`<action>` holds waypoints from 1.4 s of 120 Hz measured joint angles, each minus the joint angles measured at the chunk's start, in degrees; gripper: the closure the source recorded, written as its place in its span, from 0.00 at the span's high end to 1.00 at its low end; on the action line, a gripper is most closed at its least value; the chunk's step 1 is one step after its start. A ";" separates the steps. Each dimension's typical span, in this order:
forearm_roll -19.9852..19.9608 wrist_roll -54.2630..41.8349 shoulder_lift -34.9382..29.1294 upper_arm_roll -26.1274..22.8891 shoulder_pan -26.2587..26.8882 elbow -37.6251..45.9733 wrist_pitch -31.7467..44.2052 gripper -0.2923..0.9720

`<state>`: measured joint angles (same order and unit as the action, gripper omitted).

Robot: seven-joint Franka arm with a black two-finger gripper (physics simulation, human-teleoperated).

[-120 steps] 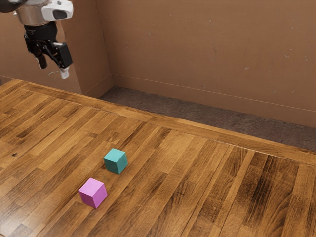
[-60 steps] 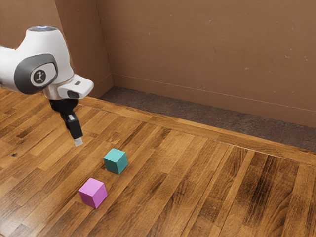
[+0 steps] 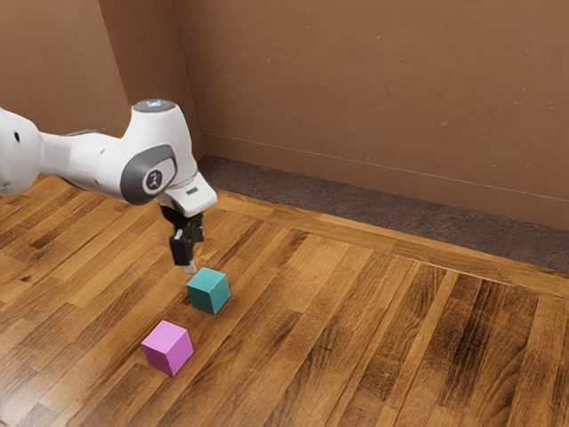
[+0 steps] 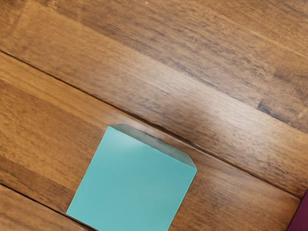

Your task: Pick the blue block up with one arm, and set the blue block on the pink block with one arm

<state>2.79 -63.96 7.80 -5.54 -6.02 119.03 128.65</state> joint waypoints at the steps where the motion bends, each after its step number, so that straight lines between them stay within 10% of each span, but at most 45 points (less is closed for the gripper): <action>1: 0.08 -0.39 0.12 0.00 -0.02 -0.04 0.14 0.77; 120: -2.56 -21.88 14.05 -0.79 -2.07 -2.25 8.73 0.75; 145: -3.33 -23.13 13.60 -0.79 -2.07 -2.22 9.57 0.47; 168: -5.30 -23.82 5.44 -0.79 -2.22 0.66 8.35 0.47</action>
<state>-2.51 -87.78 13.24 -6.33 -8.24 119.70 137.00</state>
